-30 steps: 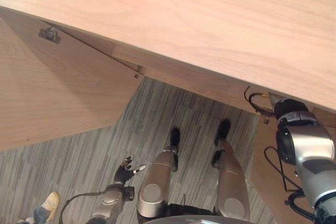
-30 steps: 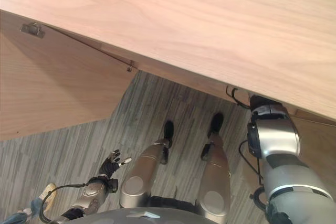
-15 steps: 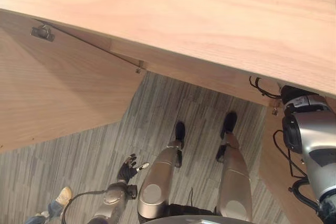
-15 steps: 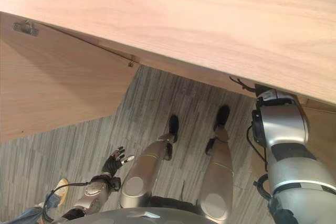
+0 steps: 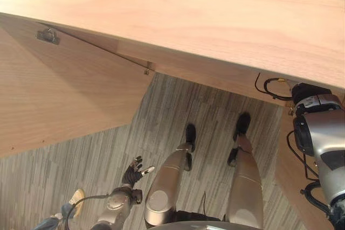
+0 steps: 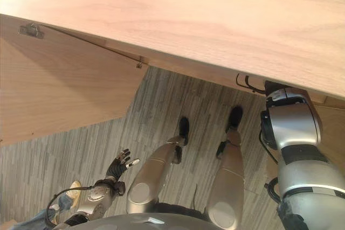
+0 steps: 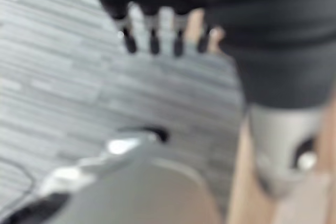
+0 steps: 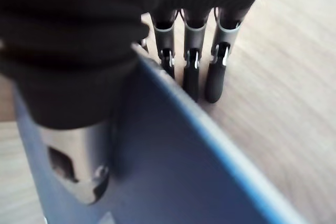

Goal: Put the empty folder in the office cabinet

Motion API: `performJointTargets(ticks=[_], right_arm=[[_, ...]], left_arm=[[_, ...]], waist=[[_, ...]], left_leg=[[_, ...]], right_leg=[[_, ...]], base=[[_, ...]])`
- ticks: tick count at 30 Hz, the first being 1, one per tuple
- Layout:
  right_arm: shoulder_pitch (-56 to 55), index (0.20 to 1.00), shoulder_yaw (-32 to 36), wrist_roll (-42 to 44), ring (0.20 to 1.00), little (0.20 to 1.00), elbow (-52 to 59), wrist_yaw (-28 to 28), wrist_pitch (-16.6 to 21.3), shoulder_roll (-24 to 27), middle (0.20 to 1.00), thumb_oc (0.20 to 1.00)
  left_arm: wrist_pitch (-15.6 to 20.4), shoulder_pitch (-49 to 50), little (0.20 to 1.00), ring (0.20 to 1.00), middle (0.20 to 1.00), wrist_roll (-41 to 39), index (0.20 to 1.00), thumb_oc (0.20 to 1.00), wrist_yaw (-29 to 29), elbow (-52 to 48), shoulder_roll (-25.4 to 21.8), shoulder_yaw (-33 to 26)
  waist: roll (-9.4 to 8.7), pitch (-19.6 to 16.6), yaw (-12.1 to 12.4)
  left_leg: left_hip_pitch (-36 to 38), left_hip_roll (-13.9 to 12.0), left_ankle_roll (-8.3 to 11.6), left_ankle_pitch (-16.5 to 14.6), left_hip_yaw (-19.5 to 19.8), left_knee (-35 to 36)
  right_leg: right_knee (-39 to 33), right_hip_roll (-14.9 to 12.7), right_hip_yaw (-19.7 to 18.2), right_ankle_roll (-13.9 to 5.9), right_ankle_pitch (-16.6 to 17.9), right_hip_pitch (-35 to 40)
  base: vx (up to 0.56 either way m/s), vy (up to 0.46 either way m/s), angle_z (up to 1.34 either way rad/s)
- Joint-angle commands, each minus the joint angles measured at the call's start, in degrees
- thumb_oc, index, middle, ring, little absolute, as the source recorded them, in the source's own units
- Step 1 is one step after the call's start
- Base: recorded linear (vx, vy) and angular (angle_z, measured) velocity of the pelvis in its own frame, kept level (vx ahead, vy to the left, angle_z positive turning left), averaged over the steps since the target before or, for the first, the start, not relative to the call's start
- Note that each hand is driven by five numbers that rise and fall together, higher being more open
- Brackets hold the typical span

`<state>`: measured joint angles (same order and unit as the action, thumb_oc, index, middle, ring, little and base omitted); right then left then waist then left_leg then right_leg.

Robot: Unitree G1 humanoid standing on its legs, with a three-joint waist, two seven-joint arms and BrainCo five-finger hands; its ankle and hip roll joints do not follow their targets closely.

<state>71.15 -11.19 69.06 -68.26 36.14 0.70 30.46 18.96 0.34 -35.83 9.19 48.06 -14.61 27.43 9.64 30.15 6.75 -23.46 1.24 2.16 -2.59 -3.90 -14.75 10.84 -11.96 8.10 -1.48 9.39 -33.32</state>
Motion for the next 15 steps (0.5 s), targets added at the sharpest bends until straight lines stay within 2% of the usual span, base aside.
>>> performJointTargets(ticks=[1,4,8,11,15], right_arm=[[3.03,1.0,-2.74,-4.72,1.0,1.0,-2.31,-5.42,-7.42,4.04,1.0,1.0],[1.98,1.0,-2.59,-6.02,1.0,1.0,-4.09,-7.41,-9.94,4.44,1.0,1.0],[-1.36,1.0,-1.54,-14.73,1.0,1.0,-6.57,-10.12,-13.33,4.51,1.0,1.0],[-4.0,1.0,-1.32,-19.24,1.0,1.0,-7.89,-14.7,-14.96,4.03,1.0,1.0],[-6.61,1.0,-0.67,-20.35,1.0,1.0,-8.86,-16.06,-15.06,3.35,1.0,1.0]], left_arm=[[1.89,4.46,1.0,1.0,1.0,-1.3,1.0,1.0,0.38,-1.22,-1.94,1.8],[2.1,4.36,1.0,1.0,1.0,-1.58,1.0,1.0,0.34,-1.08,-2.18,1.82],[2.58,4.41,1.0,1.0,1.0,-1.16,1.0,1.0,0.08,-0.89,-2.43,1.78],[2.1,4.15,1.0,1.0,1.0,-0.48,1.0,1.0,-0.58,-1.37,-2.74,2.04],[1.81,3.84,1.0,1.0,1.0,0.39,1.0,1.0,-1.36,-1.65,-2.99,2.28]], waist=[[3.6,-0.35,0.51],[3.36,-0.35,0.34],[2.93,-0.35,0.17],[2.56,-0.35,0.1],[2.06,-0.35,0.12]], left_leg=[[-1.36,-1.71,0.59,-3.56,-1.13,-5.62],[-0.62,-1.79,0.54,-3.89,-1.36,-5.89],[1.05,-1.61,0.23,-4.51,-1.56,-6.17],[2.1,-1.43,-0.12,-5.07,-1.63,-6.45],[2.92,-1.26,-0.47,-5.7,-1.59,-6.73]], right_leg=[[4.47,3.13,1.54,2.38,-14.5,3.38],[3.99,3.14,1.52,2.2,-14.32,4.44],[3.1,3.15,1.52,1.83,-13.88,6.67],[2.52,3.03,1.53,1.52,-13.59,8.06],[1.93,3.0,1.7,1.2,-13.22,9.42]], base=[[0.0,0.0,0.0],[0.0,0.003,0.01],[-0.01,0.004,-0.01],[0.0,0.0,0.0],[-0.02,-0.008,0.03]])
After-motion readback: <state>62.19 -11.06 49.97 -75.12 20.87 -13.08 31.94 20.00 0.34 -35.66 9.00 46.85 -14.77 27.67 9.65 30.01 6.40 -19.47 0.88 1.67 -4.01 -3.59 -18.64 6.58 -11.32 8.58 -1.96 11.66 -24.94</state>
